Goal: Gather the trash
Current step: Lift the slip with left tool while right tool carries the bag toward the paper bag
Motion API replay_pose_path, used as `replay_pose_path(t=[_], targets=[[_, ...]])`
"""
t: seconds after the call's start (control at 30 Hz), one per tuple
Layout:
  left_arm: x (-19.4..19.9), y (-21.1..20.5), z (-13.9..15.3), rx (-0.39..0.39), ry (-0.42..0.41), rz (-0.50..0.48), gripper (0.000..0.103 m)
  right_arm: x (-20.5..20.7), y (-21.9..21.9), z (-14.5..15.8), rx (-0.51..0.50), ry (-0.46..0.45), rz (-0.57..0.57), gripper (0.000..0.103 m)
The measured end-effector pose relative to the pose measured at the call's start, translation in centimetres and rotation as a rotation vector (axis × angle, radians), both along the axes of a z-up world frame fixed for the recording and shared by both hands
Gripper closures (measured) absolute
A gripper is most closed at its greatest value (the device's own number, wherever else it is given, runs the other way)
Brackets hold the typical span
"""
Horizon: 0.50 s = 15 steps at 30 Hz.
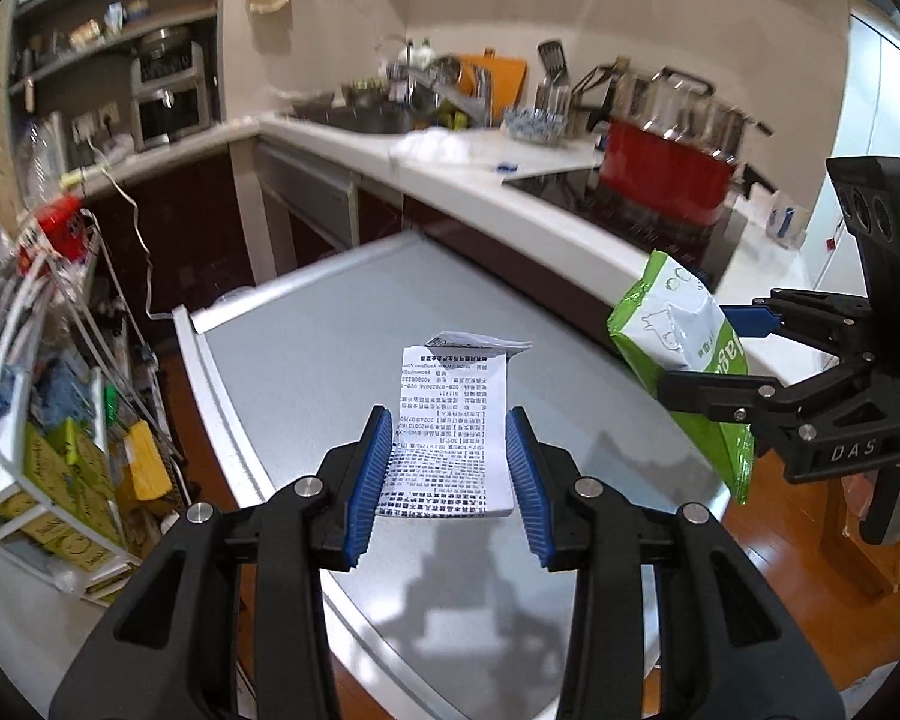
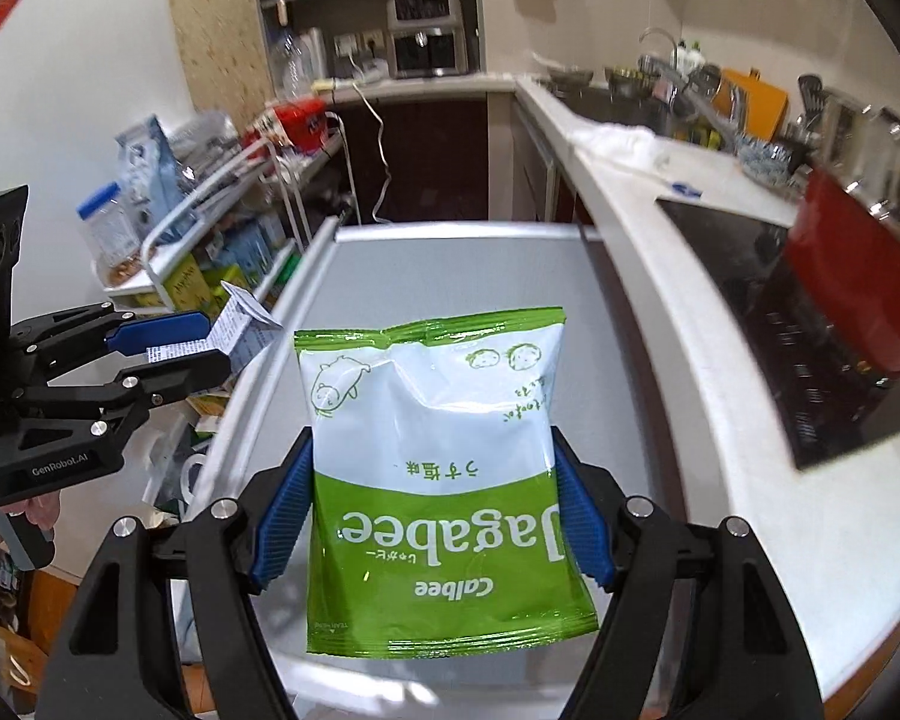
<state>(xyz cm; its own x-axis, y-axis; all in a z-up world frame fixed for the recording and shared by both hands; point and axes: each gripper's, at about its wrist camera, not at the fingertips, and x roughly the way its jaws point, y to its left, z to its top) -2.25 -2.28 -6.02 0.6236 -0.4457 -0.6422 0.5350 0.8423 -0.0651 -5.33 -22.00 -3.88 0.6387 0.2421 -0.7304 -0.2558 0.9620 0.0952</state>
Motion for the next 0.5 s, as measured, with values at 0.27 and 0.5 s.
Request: replay_pose_path(t=[0.27,0.5], targets=[[-7.6,0.2,3.6,-0.025,-0.082,0.033,0.063,-7.7,-1.8,4.2,0.027,-0.081,0.03,0.031],[-13.4,0.2,3.9,-0.034,-0.089,0.065,0.063,-13.6,-2.8,4.7,0.019,-0.072,0.062,0.031]])
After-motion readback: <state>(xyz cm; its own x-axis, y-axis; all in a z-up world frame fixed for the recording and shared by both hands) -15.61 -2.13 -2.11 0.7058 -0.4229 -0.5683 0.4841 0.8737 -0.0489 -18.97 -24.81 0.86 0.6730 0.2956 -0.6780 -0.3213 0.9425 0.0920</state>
